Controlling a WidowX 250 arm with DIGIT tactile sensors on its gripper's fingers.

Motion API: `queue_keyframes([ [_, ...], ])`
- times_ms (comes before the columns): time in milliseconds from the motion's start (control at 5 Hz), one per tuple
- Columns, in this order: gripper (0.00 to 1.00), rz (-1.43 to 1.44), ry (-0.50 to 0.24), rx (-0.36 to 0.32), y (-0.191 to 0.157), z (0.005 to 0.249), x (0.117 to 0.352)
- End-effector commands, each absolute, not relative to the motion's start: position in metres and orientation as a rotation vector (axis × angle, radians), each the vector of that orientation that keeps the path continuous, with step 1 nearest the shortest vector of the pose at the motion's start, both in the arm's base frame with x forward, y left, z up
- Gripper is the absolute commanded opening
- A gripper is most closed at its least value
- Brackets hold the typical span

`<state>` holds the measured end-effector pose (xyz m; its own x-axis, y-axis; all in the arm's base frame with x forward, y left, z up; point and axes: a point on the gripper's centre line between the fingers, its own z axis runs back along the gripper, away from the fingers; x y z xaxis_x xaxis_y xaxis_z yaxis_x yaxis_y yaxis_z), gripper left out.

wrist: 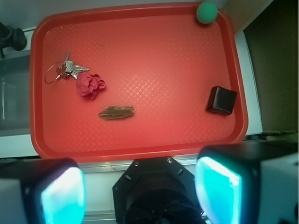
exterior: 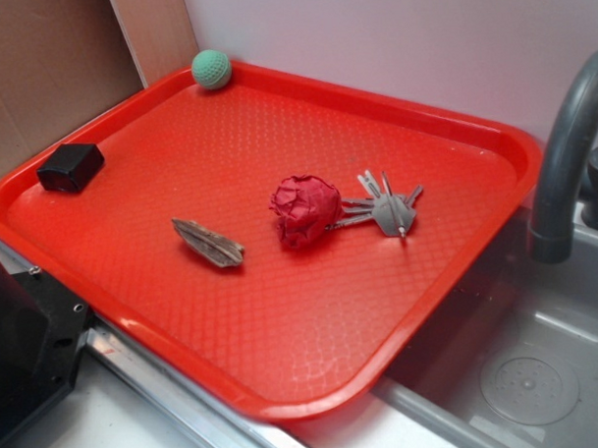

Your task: Grab the silver keys.

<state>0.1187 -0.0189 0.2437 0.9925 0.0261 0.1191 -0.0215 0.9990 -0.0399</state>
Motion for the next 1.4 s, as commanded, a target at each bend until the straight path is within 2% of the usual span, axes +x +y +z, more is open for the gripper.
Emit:
queue_keyframes([
  [0, 1.00, 0.024, -0.120, -0.039, -0.019, 0.244, 0.119],
  [200, 1.00, 0.053, -0.164, -0.103, -0.049, 0.232, 0.153],
  [400, 1.00, 0.175, -0.157, -0.164, -0.082, 0.212, 0.186],
  [600, 1.00, 0.346, -0.155, -0.220, -0.105, 0.189, 0.205],
  [800, 1.00, 0.438, -0.006, -0.252, -0.135, 0.161, 0.215],
  [1000, 1.00, 0.370, -0.012, -0.257, -0.148, 0.149, 0.221],
  [1200, 1.00, 0.370, -0.012, -0.257, -0.148, 0.149, 0.221],
])
